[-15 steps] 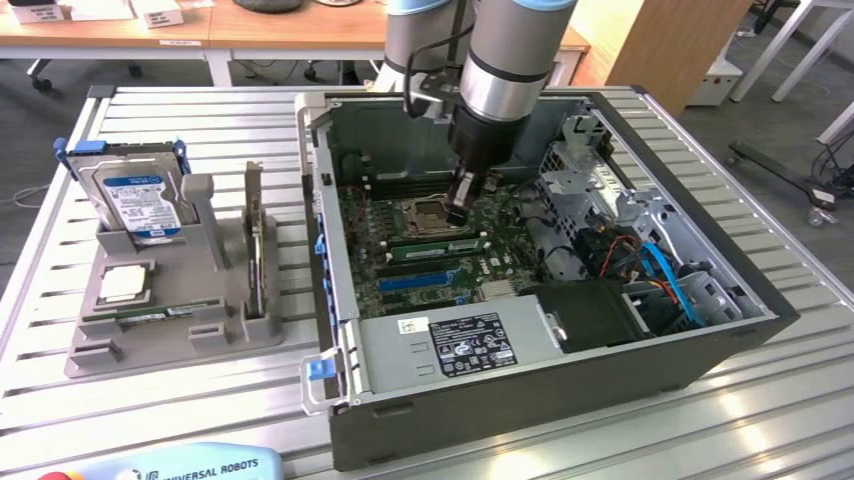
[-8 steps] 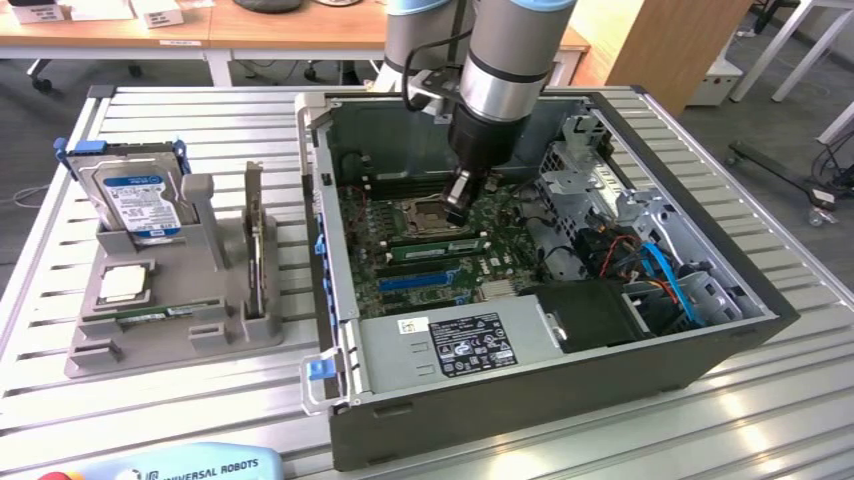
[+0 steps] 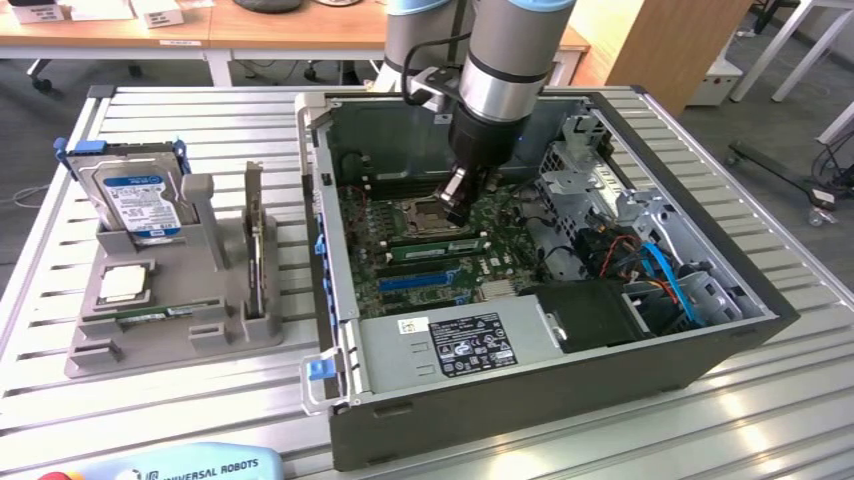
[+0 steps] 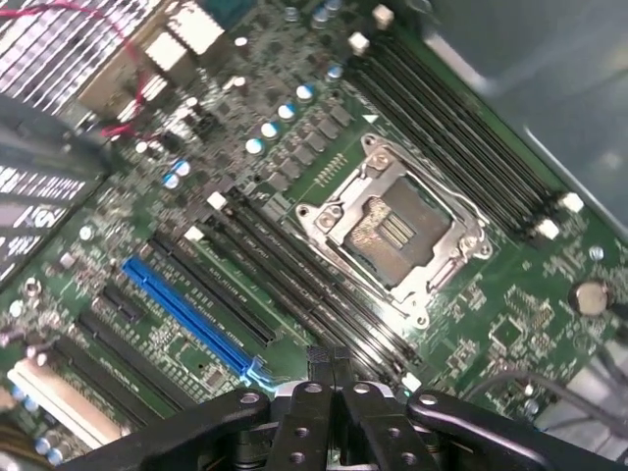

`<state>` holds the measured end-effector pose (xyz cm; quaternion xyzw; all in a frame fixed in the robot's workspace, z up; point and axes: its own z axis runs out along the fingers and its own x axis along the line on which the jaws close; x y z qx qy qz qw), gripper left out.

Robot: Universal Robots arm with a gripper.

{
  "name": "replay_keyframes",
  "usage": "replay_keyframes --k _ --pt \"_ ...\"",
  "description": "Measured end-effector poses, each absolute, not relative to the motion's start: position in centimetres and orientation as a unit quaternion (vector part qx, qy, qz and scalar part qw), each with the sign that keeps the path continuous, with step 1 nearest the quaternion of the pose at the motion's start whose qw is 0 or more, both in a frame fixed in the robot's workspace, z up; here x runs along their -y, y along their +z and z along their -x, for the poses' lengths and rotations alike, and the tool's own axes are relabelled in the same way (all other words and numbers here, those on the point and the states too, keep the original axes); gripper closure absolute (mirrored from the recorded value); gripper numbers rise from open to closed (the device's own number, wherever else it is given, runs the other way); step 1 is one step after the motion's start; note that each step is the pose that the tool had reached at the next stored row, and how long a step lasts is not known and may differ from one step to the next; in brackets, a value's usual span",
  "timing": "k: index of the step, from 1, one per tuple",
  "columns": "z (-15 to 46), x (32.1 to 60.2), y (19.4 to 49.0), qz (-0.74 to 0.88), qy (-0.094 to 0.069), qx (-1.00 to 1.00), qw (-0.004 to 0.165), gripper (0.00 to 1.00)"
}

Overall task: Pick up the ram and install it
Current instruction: 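Press down the ram until it locks into place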

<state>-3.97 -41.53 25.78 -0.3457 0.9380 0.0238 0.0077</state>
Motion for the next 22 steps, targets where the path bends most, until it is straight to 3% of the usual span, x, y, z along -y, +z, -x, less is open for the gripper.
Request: replay_keyframes --k 22 --pt "3.97 41.53 25.71 0.159 0.022 -0.987 0.012 0.9"
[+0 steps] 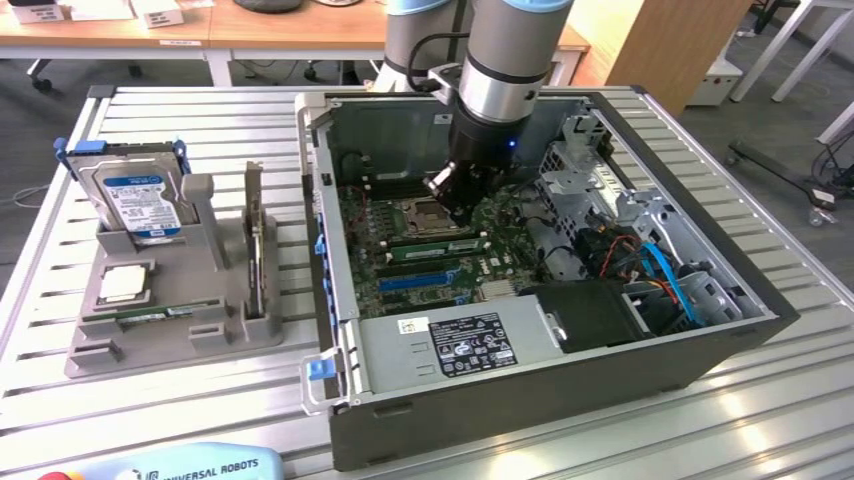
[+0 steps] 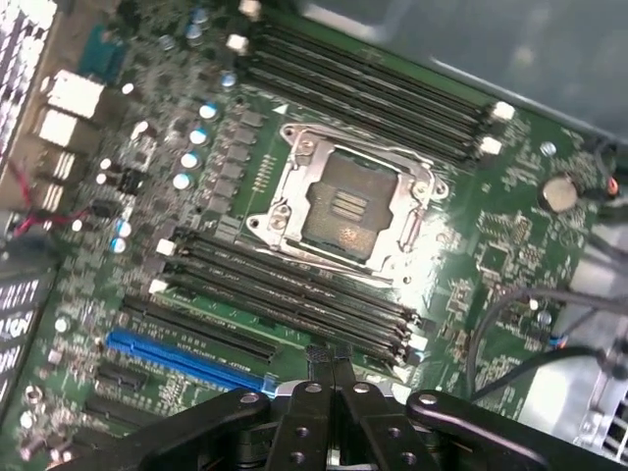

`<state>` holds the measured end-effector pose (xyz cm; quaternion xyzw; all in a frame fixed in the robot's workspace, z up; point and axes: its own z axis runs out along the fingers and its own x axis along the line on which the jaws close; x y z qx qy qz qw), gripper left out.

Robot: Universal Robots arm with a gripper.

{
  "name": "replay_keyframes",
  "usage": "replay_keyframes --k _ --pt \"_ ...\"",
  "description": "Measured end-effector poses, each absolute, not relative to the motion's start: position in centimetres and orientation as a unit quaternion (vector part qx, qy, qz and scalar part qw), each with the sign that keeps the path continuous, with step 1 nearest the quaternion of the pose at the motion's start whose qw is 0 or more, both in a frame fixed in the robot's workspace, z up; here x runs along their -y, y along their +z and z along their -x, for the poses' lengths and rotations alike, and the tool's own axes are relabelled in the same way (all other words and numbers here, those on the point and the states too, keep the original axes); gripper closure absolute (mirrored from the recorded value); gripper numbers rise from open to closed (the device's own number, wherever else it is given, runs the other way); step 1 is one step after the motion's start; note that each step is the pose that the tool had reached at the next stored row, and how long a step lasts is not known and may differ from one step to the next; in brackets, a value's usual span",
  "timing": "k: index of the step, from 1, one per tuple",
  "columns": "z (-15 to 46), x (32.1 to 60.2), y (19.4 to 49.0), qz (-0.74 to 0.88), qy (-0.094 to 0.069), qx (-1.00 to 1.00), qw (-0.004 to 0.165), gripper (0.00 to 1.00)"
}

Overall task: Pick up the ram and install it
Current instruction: 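Press down the ram until it locks into place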

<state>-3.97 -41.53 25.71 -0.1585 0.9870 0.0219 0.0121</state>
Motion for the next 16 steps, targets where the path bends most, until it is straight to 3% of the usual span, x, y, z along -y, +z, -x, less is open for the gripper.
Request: replay_keyframes --k 16 --pt "3.97 41.53 25.65 0.016 0.02 -1.0 0.015 0.9"
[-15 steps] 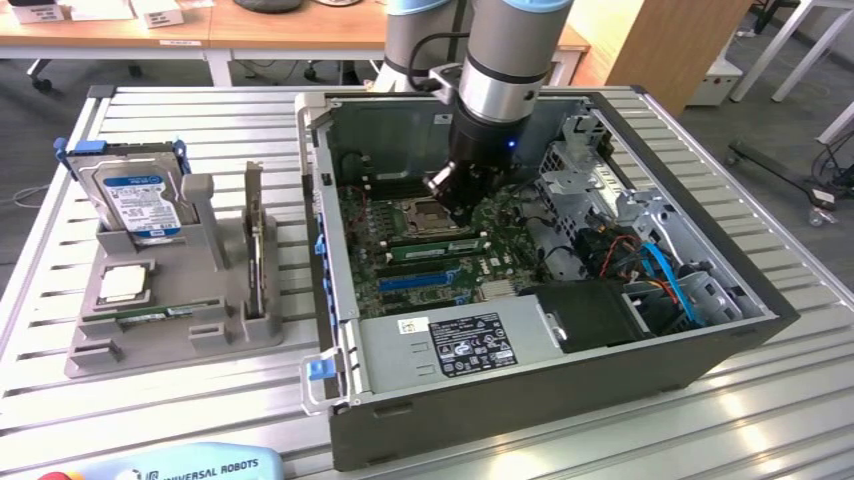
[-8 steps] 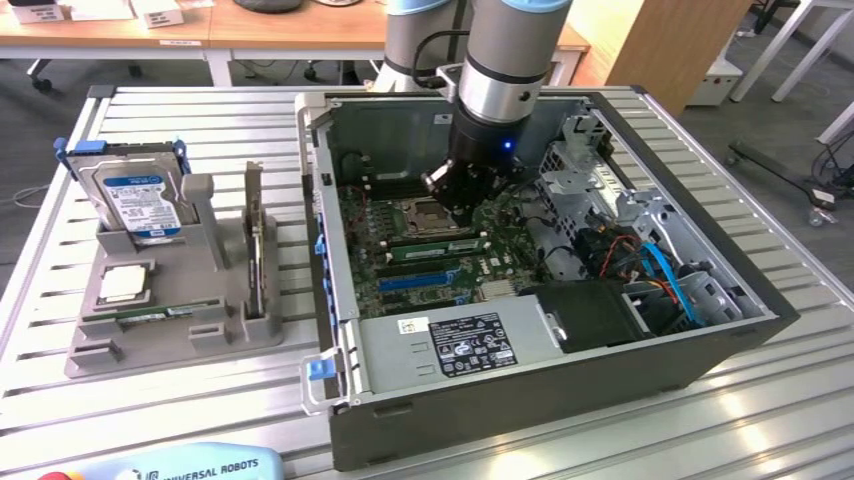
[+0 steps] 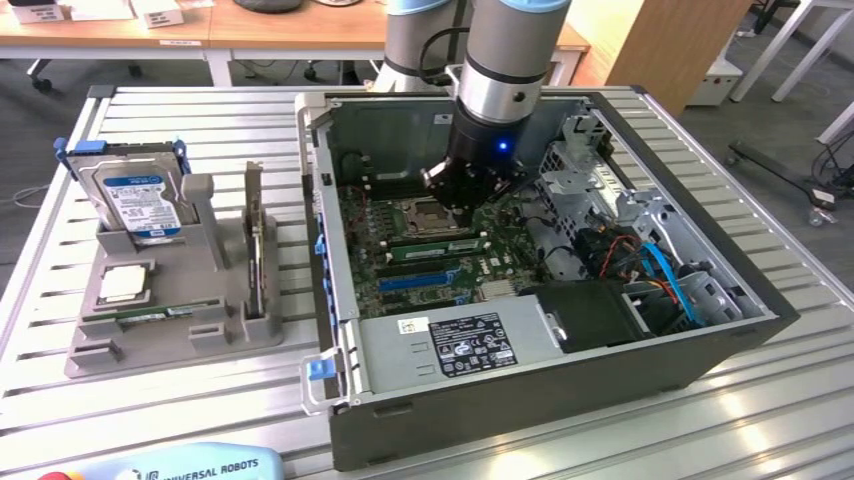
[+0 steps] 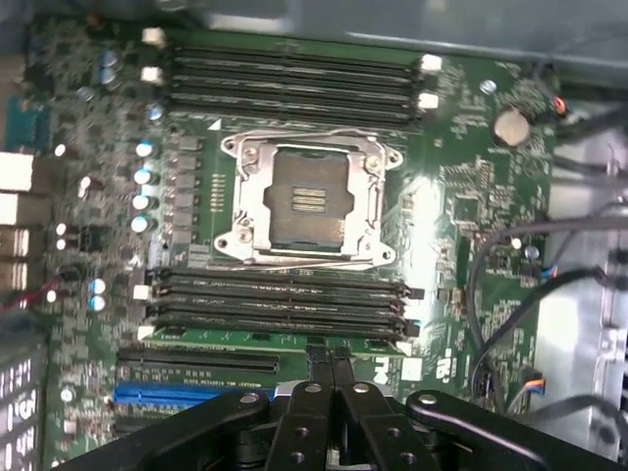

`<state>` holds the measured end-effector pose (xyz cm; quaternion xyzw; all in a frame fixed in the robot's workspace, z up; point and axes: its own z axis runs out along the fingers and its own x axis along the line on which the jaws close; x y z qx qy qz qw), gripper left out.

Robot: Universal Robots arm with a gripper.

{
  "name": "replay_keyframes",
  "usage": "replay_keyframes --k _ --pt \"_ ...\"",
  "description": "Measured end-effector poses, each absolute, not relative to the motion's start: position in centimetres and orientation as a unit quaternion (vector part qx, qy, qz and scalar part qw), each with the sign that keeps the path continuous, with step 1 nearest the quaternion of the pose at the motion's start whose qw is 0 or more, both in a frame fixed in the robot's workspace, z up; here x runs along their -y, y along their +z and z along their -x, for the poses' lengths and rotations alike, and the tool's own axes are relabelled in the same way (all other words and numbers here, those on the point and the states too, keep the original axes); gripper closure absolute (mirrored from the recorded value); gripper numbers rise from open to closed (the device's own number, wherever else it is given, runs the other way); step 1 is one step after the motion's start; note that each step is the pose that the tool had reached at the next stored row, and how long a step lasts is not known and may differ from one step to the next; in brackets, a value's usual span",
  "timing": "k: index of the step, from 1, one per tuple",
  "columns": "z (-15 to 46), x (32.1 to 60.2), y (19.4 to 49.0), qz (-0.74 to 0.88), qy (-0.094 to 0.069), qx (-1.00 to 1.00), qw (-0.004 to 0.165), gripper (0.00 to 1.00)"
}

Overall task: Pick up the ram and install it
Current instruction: 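Press down the ram until it locks into place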

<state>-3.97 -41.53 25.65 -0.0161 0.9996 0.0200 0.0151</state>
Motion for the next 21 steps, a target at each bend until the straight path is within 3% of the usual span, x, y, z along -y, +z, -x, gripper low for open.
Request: replay_keyframes --k 21 --pt "5.4 41.5 25.6 -0.029 0.019 -0.999 0.017 0.9"
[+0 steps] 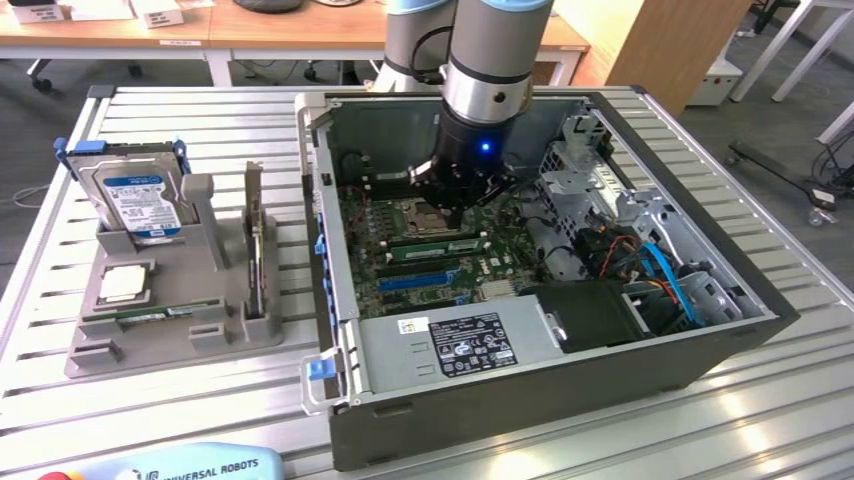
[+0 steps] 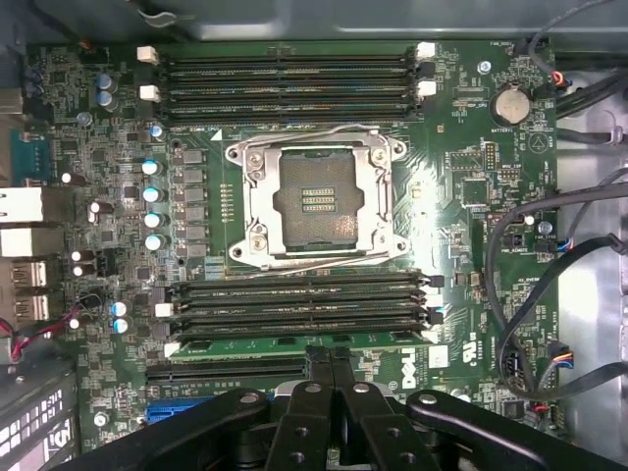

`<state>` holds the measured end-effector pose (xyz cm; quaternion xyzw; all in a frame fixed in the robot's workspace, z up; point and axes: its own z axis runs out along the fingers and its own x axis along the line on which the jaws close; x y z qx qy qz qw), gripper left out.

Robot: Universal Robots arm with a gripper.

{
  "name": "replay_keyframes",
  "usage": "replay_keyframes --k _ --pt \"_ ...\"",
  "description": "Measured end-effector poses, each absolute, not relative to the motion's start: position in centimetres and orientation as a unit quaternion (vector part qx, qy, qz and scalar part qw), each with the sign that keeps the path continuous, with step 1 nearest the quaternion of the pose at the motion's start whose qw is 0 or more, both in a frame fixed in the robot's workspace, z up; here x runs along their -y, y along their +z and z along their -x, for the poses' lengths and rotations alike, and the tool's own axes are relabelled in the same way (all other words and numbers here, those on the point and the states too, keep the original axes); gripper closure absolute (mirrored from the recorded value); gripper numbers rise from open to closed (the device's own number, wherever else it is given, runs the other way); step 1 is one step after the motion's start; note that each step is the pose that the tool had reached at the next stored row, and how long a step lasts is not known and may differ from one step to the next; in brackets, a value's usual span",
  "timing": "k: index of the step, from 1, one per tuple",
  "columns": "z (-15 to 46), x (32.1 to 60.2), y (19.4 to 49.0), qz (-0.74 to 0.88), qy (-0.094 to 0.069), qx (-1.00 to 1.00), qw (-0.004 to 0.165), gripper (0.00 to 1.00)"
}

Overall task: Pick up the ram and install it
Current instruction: 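Press down the ram until it locks into place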

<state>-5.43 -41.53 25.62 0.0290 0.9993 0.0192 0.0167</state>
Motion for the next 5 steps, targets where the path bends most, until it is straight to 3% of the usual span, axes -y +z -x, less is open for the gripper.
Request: replay_keyframes --k 5 --pt "5.52 41.53 25.62 -0.029 0.019 -0.999 0.017 0.9"
